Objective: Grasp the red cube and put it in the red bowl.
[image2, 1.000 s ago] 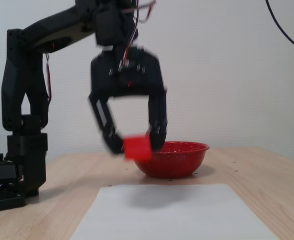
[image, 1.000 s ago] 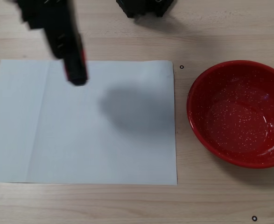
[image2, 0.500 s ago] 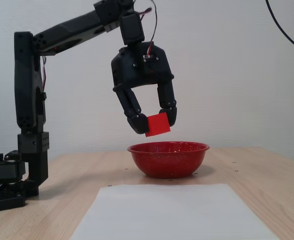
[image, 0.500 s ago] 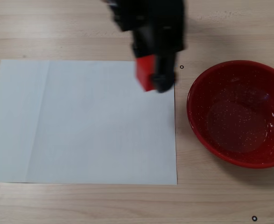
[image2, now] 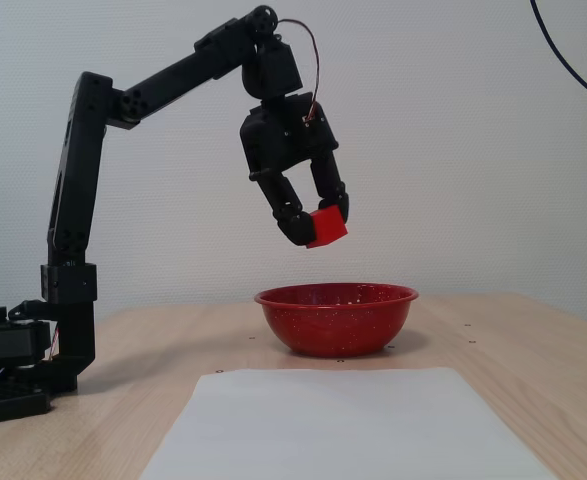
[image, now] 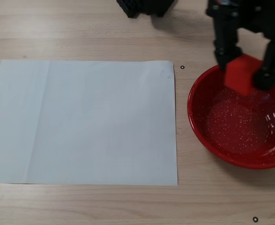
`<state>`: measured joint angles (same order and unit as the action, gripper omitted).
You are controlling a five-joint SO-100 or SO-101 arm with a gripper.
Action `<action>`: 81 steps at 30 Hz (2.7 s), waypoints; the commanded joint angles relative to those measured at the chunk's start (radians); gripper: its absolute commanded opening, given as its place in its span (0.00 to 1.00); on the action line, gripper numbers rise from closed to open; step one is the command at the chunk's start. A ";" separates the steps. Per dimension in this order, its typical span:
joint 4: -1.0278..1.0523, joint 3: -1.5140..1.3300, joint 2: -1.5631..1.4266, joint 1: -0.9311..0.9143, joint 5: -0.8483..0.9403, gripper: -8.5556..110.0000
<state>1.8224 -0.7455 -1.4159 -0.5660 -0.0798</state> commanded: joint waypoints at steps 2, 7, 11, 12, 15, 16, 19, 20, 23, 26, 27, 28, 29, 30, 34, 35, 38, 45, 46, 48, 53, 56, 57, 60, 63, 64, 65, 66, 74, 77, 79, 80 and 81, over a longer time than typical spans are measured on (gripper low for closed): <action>-0.067 0.097 -0.020 -0.026 0.009 0.07; -0.218 0.046 0.014 -0.037 -0.021 0.07; -0.337 -0.031 0.035 -0.037 -0.060 0.07; -0.365 -0.051 0.041 -0.037 -0.069 0.07; -0.439 -0.104 0.058 -0.037 -0.094 0.07; -0.451 -0.114 0.064 -0.038 -0.100 0.07; -0.471 -0.133 0.080 -0.043 -0.109 0.07; -0.469 -0.137 0.084 -0.044 -0.117 0.07; -0.459 -0.138 0.086 -0.051 -0.137 0.10; -0.453 -0.132 0.078 -0.049 -0.114 0.23; -0.453 -0.127 0.077 -0.046 -0.106 0.27; -0.449 -0.120 0.074 -0.046 -0.104 0.29; -0.440 -0.109 0.072 -0.046 -0.100 0.31; -0.431 -0.100 0.069 -0.044 -0.098 0.32; -0.394 -0.066 0.057 -0.038 -0.089 0.33; -0.388 -0.060 0.052 -0.035 -0.089 0.32; -0.377 -0.041 0.032 -0.026 -0.084 0.27; -0.322 -0.032 -0.071 0.026 -0.080 0.17; -0.307 -0.032 -0.086 0.035 -0.078 0.16; -0.284 -0.034 -0.120 0.055 -0.072 0.11; -0.233 -0.086 -0.225 0.127 -0.061 0.07; -0.233 -0.178 -0.314 0.181 -0.069 0.07; -0.241 -0.215 -0.345 0.202 -0.071 0.07; -0.304 -0.373 -0.457 0.272 -0.089 0.07; -0.388 -0.535 -0.569 0.342 -0.114 0.07; -0.405 -0.577 -0.600 0.367 -0.109 0.07; -0.416 -0.618 -0.626 0.387 -0.109 0.07; -0.433 -0.669 -0.660 0.405 -0.115 0.07; -0.626 -1.080 -0.933 0.525 -0.135 0.07; -0.693 -1.220 -1.025 0.557 -0.115 0.07; -0.739 -1.321 -1.092 0.575 -0.104 0.07; -0.761 -1.371 -1.126 0.583 -0.095 0.07; -0.782 -1.424 -1.160 0.589 -0.089 0.07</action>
<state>1.0815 -2.1951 -2.4897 0.0061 -0.1902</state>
